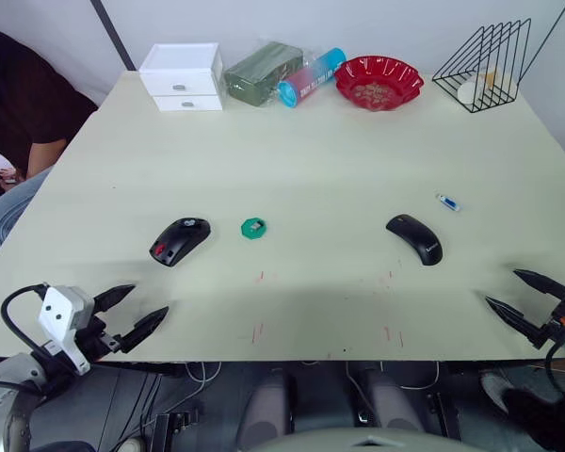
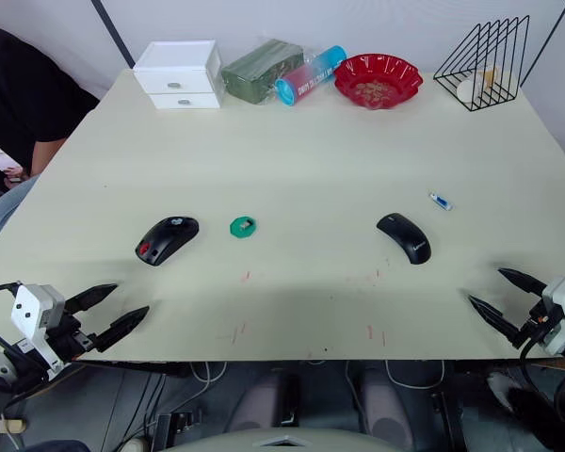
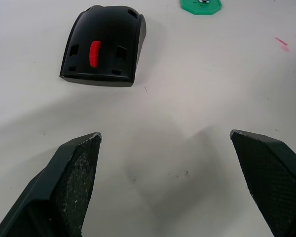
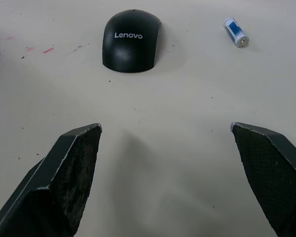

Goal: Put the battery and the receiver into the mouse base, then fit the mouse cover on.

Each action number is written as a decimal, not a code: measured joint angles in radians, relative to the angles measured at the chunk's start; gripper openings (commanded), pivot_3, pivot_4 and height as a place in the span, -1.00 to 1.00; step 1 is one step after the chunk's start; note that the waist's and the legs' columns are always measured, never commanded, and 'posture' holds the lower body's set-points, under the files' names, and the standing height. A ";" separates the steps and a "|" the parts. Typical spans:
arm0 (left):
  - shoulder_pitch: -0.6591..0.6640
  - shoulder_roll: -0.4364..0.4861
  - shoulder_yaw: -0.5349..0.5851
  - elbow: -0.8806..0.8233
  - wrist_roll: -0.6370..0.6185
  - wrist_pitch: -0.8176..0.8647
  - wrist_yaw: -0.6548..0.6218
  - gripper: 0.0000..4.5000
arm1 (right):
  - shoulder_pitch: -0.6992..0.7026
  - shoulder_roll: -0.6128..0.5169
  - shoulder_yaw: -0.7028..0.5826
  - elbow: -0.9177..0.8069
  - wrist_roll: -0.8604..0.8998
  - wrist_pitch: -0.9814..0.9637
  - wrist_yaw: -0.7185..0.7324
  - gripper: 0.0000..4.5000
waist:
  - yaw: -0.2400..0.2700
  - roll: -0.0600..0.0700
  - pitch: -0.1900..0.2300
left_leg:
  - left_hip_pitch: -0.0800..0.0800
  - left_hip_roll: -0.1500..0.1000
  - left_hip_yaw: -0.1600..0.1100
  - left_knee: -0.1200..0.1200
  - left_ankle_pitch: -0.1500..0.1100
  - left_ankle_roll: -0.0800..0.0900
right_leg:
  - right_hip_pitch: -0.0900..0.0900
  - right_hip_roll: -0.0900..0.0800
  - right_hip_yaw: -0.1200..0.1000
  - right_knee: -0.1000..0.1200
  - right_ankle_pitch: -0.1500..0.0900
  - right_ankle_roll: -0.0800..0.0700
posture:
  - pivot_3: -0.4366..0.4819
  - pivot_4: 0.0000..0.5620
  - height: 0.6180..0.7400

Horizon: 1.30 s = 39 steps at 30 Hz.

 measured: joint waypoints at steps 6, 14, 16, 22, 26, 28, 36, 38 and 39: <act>-0.003 -0.007 -0.001 0.000 -0.001 0.000 -0.003 1.00 | -0.004 0.002 0.000 0.009 -0.001 -0.031 0.018 0.96 | 0.000 0.000 0.000 | 0.000 0.000 0.000 0.000 0.000 0.000 | 0.000 0.000 0.000 0.000 0.000 0.000 | -0.05 -0.47 1.00; -0.004 -0.013 -0.001 -0.001 -0.001 -0.001 -0.008 1.00 | -0.012 0.002 0.000 0.032 -0.001 -0.071 0.045 0.96 | 0.000 0.000 0.000 | 0.000 0.000 0.001 0.000 0.000 0.000 | 0.000 0.000 0.000 0.000 0.000 0.000 | -0.05 -0.47 1.00; -0.001 -0.015 0.000 -0.002 -0.002 -0.002 -0.011 1.00 | -0.016 0.002 0.000 0.046 0.001 -0.073 0.055 0.96 | 0.000 0.000 0.000 | 0.000 0.000 0.001 0.000 0.000 0.000 | 0.000 0.000 0.000 0.000 0.000 0.000 | -0.05 -0.47 1.00; -0.001 -0.023 0.000 -0.008 -0.023 -0.013 -0.045 1.00 | -0.021 0.004 -0.001 0.053 0.050 -0.071 0.143 0.96 | 0.000 0.000 0.000 | 0.000 0.000 0.001 0.000 0.000 0.000 | 0.000 0.000 0.001 0.000 0.000 0.000 | -0.05 -0.47 1.00; -0.022 -0.005 0.003 -0.007 -0.041 -0.006 -0.063 1.00 | -0.019 0.000 0.000 0.042 0.079 -0.069 0.212 0.96 | 0.000 0.000 0.000 | 0.000 0.000 0.001 0.000 0.000 0.000 | 0.000 0.000 0.001 0.000 0.000 0.000 | -0.05 -0.47 1.00; -0.035 0.012 0.010 -0.005 -0.053 0.007 -0.072 1.00 | -0.020 0.001 0.000 0.033 0.086 -0.077 0.247 0.96 | 0.000 0.000 0.000 | 0.000 0.000 0.001 0.000 0.000 0.000 | 0.000 0.000 0.001 0.000 0.000 0.000 | -0.05 -0.47 1.00; -0.125 0.072 0.019 0.060 -0.065 0.049 -0.105 1.00 | -0.035 0.010 0.004 -0.088 0.215 -0.063 0.448 0.96 | 0.000 0.000 0.000 | 0.001 0.000 0.000 0.000 0.000 0.000 | 0.000 0.001 0.000 0.000 0.002 0.003 | -0.05 -0.47 1.00; -0.166 0.085 0.020 0.086 -0.062 0.048 -0.104 1.00 | -0.039 0.009 0.004 -0.104 0.236 -0.039 0.476 0.96 | 0.002 0.000 0.000 | 0.001 0.000 0.000 0.000 0.000 0.000 | 0.000 0.000 0.000 0.000 0.002 0.003 | -0.05 -0.47 1.00; -0.187 0.094 0.020 0.100 -0.060 0.048 -0.103 1.00 | -0.043 0.009 0.004 -0.108 0.242 -0.026 0.486 0.96 | 0.003 0.000 0.000 | 0.000 0.000 -0.001 0.000 0.000 0.000 | 0.000 0.000 -0.001 0.000 0.002 0.003 | -0.05 -0.47 1.00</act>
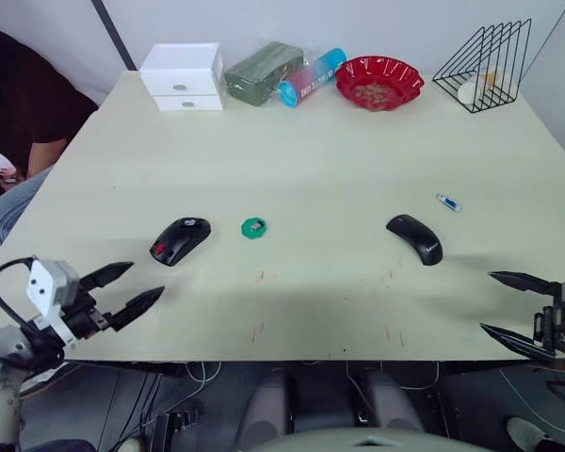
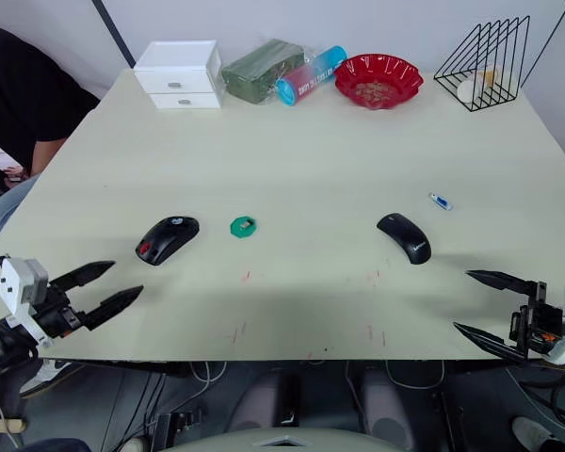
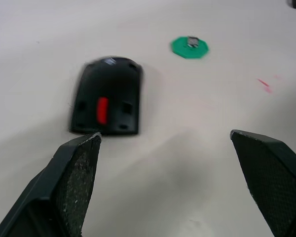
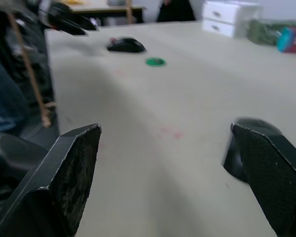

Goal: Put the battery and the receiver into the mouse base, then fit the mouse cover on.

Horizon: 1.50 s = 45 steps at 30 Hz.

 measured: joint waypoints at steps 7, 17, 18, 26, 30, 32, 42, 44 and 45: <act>-0.119 0.051 -0.020 0.083 0.024 0.005 -0.002 1.00 | -0.005 0.003 -0.001 -0.002 0.007 0.020 0.022 0.96 | 0.000 0.000 0.000 | 0.000 -0.001 0.000 0.000 0.000 0.000 | 0.000 0.000 0.000 0.000 0.000 0.000 | -0.05 -0.47 1.00; -0.303 0.095 -0.147 0.210 0.091 0.058 -0.015 1.00 | 0.001 0.032 -0.003 0.005 -0.017 -0.003 0.012 0.96 | 0.000 0.000 0.000 | 0.000 -0.001 0.000 0.000 0.000 0.000 | 0.000 0.000 -0.001 0.001 0.000 0.000 | -0.05 -0.47 1.00; -0.324 0.097 -0.156 0.225 0.103 0.058 -0.015 1.00 | 0.004 0.032 -0.004 0.005 -0.020 -0.004 0.011 0.96 | -0.001 0.000 0.000 | 0.000 -0.001 0.000 0.000 0.000 0.000 | 0.000 0.000 0.000 0.001 0.000 0.000 | -0.05 -0.47 1.00; -0.465 0.102 -0.280 0.261 0.183 0.071 -0.010 1.00 | 0.013 0.034 -0.006 -0.002 -0.028 -0.021 -0.004 0.96 | -0.001 0.000 0.000 | -0.001 -0.002 0.000 0.000 0.000 0.000 | 0.000 0.001 -0.001 0.001 0.000 0.001 | -0.05 -0.47 1.00; -0.490 0.102 -0.352 0.259 0.239 0.089 0.011 1.00 | 0.005 0.034 -0.005 -0.002 -0.029 -0.023 -0.003 0.96 | -0.003 0.000 0.000 | -0.001 -0.002 0.000 0.000 0.000 0.000 | 0.000 0.001 0.000 0.001 0.000 0.001 | -0.05 -0.47 1.00; -0.505 0.102 -0.368 0.267 0.257 0.092 0.022 1.00 | 0.000 0.034 -0.005 -0.001 -0.031 -0.024 -0.004 0.96 | -0.002 0.000 0.000 | -0.001 -0.002 0.000 0.000 0.000 0.000 | 0.000 0.001 -0.001 0.001 0.000 0.001 | -0.05 -0.47 1.00; -0.522 0.102 -0.375 0.299 0.290 0.125 0.056 1.00 | -0.016 0.035 -0.001 -0.001 -0.043 -0.024 -0.004 0.96 | -0.001 0.000 0.000 | -0.001 -0.002 -0.001 0.000 0.000 0.000 | 0.000 0.001 -0.001 0.001 0.000 0.001 | -0.05 -0.47 1.00; -0.522 0.099 -0.383 0.299 0.296 0.133 0.056 1.00 | -0.025 0.039 -0.001 -0.001 -0.045 -0.026 -0.006 0.96 | 0.000 0.000 0.000 | -0.001 -0.002 -0.001 0.000 0.000 0.000 | 0.000 0.001 -0.001 0.001 0.000 0.001 | -0.05 -0.47 1.00; -0.522 0.097 -0.388 0.301 0.297 0.135 0.056 1.00 | -0.028 0.043 -0.001 -0.001 -0.045 -0.027 -0.007 0.96 | -0.001 0.000 0.000 | -0.001 -0.002 -0.001 0.000 0.000 0.000 | 0.000 0.001 -0.001 0.001 0.000 0.001 | -0.05 -0.47 1.00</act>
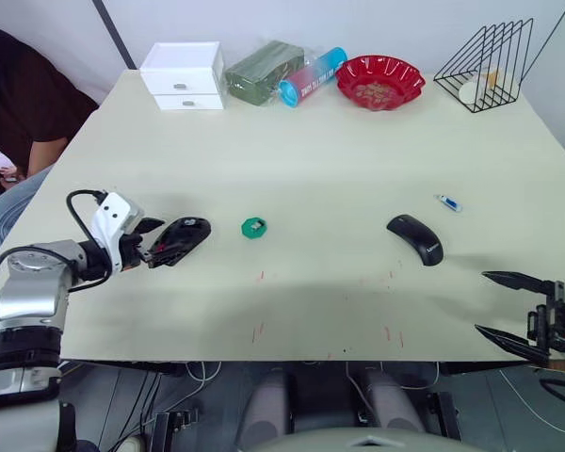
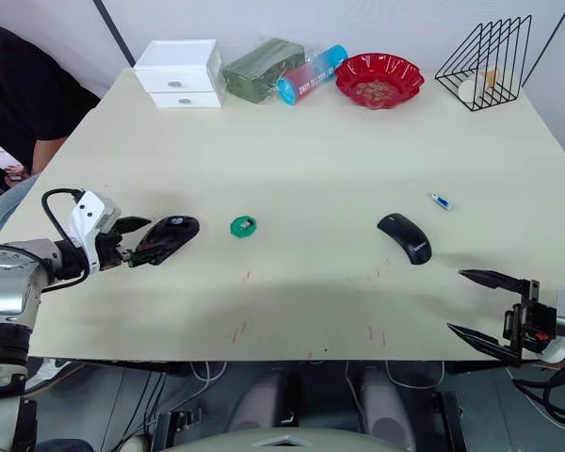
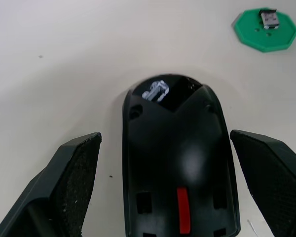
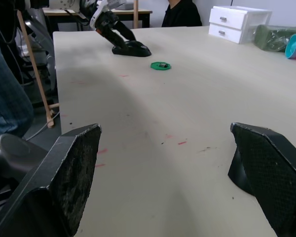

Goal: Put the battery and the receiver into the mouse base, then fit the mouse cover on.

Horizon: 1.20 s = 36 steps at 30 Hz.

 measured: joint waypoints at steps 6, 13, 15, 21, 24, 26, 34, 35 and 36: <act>-0.027 -0.030 -0.036 0.032 0.015 0.014 0.000 1.00 | 0.000 0.013 0.000 0.000 -0.001 -0.003 -0.001 0.96 | 0.001 0.000 0.000 | 0.000 0.000 0.000 0.000 0.000 0.000 | 0.000 0.000 0.000 0.000 0.000 0.000 | -0.05 -0.47 1.00; -0.057 -0.031 -0.049 0.068 0.038 0.007 0.000 1.00 | 0.001 0.013 0.000 0.000 -0.001 -0.005 0.002 0.96 | 0.001 0.000 0.000 | 0.000 0.000 0.000 0.000 0.000 0.000 | 0.000 0.000 0.000 0.000 0.000 0.000 | -0.05 -0.47 1.00; -0.066 -0.033 -0.055 0.076 0.039 0.000 0.000 1.00 | 0.001 0.013 0.000 0.000 -0.002 -0.005 0.002 0.96 | 0.001 0.000 0.000 | 0.000 0.000 0.000 0.000 0.000 0.000 | 0.000 0.000 0.000 0.000 0.000 0.000 | -0.05 -0.47 1.00; -0.077 -0.041 -0.056 0.090 0.039 -0.005 0.001 0.88 | -0.001 0.013 0.000 0.000 -0.004 -0.006 0.002 0.99 | 0.004 0.000 0.000 | 0.000 0.000 0.000 0.000 0.000 0.000 | 0.000 0.000 0.000 0.000 0.000 0.000 | -0.05 -0.47 1.00; -0.076 -0.041 -0.056 0.091 0.039 -0.006 0.003 0.56 | -0.001 0.013 0.000 0.000 -0.005 -0.006 0.002 1.00 | 0.003 0.000 0.000 | 0.000 0.000 0.000 0.000 0.000 0.000 | 0.000 0.000 0.000 0.000 0.000 0.000 | -0.05 -0.47 1.00; -0.072 -0.040 -0.055 0.091 0.042 -0.014 0.003 0.32 | -0.002 0.013 0.000 0.000 -0.005 -0.006 0.002 1.00 | 0.003 0.000 0.000 | 0.000 0.000 0.000 0.000 0.000 0.000 | 0.000 0.000 0.000 0.000 0.000 0.000 | -0.05 -0.47 1.00; -0.045 -0.039 -0.045 0.080 0.046 -0.057 0.010 0.32 | -0.007 0.012 0.001 0.000 -0.005 -0.005 0.002 1.00 | 0.000 0.001 -0.001 | 0.001 0.000 0.000 0.000 0.000 0.000 | 0.000 0.000 0.001 0.001 0.000 0.000 | -0.05 -0.47 1.00; -0.038 -0.039 -0.040 0.074 0.045 -0.062 0.011 0.32 | -0.011 0.012 0.001 0.000 -0.005 -0.004 0.003 1.00 | -0.001 0.001 -0.001 | 0.001 0.000 0.000 0.000 0.000 0.000 | 0.000 0.000 0.001 0.001 0.000 0.000 | -0.05 -0.47 1.00; -0.035 -0.039 -0.038 0.070 0.045 -0.067 0.011 0.32 | -0.013 0.011 0.001 0.000 -0.005 -0.004 0.003 1.00 | -0.002 0.001 -0.001 | 0.001 0.000 0.000 0.000 0.000 0.000 | 0.000 0.000 0.001 0.001 0.000 0.000 | -0.05 -0.47 1.00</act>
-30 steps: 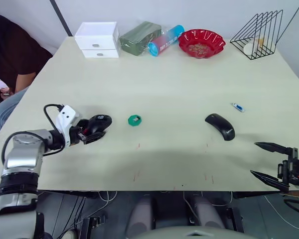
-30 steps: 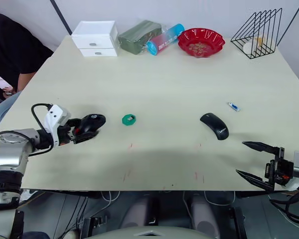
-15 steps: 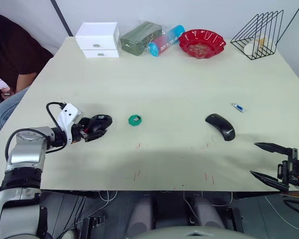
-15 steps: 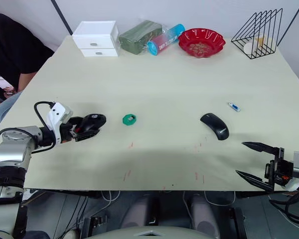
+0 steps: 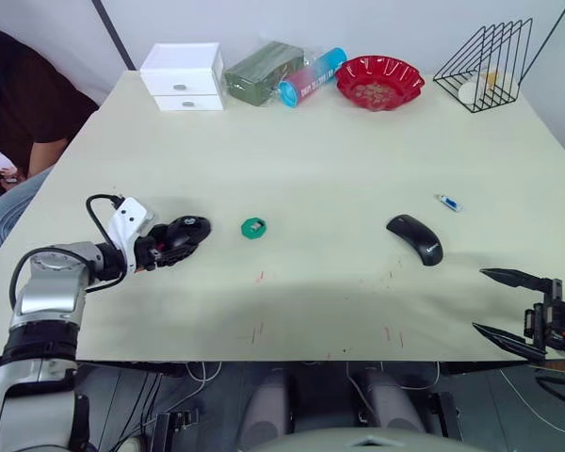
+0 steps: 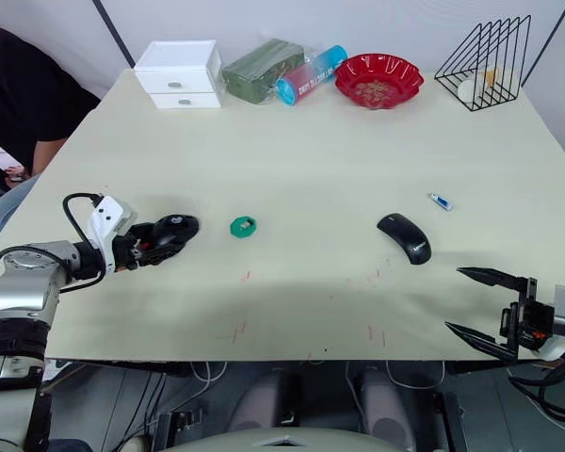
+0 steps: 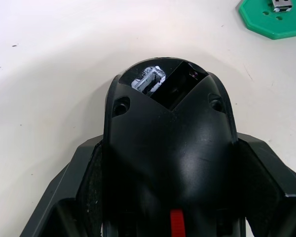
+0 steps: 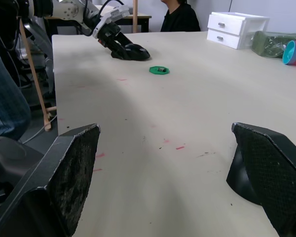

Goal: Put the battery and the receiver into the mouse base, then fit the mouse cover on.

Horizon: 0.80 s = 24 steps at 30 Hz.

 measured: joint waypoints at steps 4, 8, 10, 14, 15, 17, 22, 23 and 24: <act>0.046 0.015 0.015 -0.084 -0.017 -0.011 -0.032 0.32 | -0.005 -0.005 0.002 0.001 0.000 0.002 0.006 1.00 | 0.001 -0.001 0.001 | -0.001 0.000 0.000 0.000 0.000 0.000 | 0.000 0.000 0.000 0.000 0.000 0.000 | -0.05 -0.47 1.00; 0.105 0.067 0.052 -0.254 -0.089 0.033 -0.104 0.32 | -0.025 -0.007 0.009 0.001 0.000 0.010 0.020 1.00 | 0.002 -0.001 0.001 | -0.001 0.001 -0.001 0.000 0.000 0.000 | 0.000 0.000 0.000 0.000 0.000 0.000 | -0.05 -0.47 1.00; 0.124 0.085 0.059 -0.314 -0.113 0.055 -0.126 0.32 | -0.029 -0.009 0.010 0.002 0.000 0.011 0.025 1.00 | 0.003 -0.001 0.001 | -0.001 0.001 -0.001 0.000 0.000 0.000 | 0.000 -0.001 0.000 0.000 0.000 0.000 | -0.05 -0.47 1.00; 0.155 0.087 0.050 -0.480 -0.182 0.151 -0.159 0.32 | -0.048 -0.010 0.010 0.010 0.001 0.013 0.041 1.00 | 0.004 -0.001 0.001 | -0.001 0.000 -0.001 0.000 0.000 0.000 | 0.000 0.000 0.000 0.000 0.000 0.000 | -0.05 -0.47 1.00; 0.154 0.087 0.049 -0.491 -0.185 0.156 -0.159 0.32 | -0.051 -0.010 0.010 0.010 0.001 0.013 0.042 1.00 | 0.004 -0.001 0.001 | -0.001 0.000 -0.001 0.000 0.000 0.000 | 0.000 0.000 0.000 0.000 0.000 0.000 | -0.05 -0.47 1.00; 0.126 0.089 0.005 -0.553 -0.175 0.189 -0.150 0.32 | -0.058 -0.011 0.011 0.011 0.001 0.013 0.044 1.00 | 0.005 -0.001 0.001 | -0.001 0.000 -0.001 0.000 0.000 0.000 | 0.000 0.000 0.000 0.000 0.000 0.000 | -0.05 -0.47 1.00; 0.039 0.044 -0.129 -0.682 -0.171 0.264 -0.119 0.32 | -0.069 -0.013 0.016 0.020 -0.001 0.013 0.045 1.00 | 0.005 -0.001 0.001 | -0.001 0.000 -0.001 0.000 0.000 0.000 | 0.000 0.001 0.000 0.000 0.000 0.000 | -0.05 -0.47 1.00; 0.036 0.041 -0.134 -0.687 -0.171 0.265 -0.118 0.32 | -0.069 -0.013 0.016 0.020 -0.001 0.013 0.045 1.00 | 0.005 -0.001 0.001 | -0.001 0.000 -0.001 0.000 0.000 0.000 | 0.000 0.001 0.000 0.000 0.000 0.000 | -0.05 -0.47 1.00; 0.026 0.037 -0.149 -0.697 -0.166 0.269 -0.114 0.32 | -0.069 -0.014 0.016 0.020 -0.001 0.013 0.045 1.00 | 0.004 -0.001 0.001 | -0.001 0.000 -0.001 0.000 0.000 0.000 | 0.000 0.001 0.000 0.000 0.000 0.000 | -0.05 -0.47 1.00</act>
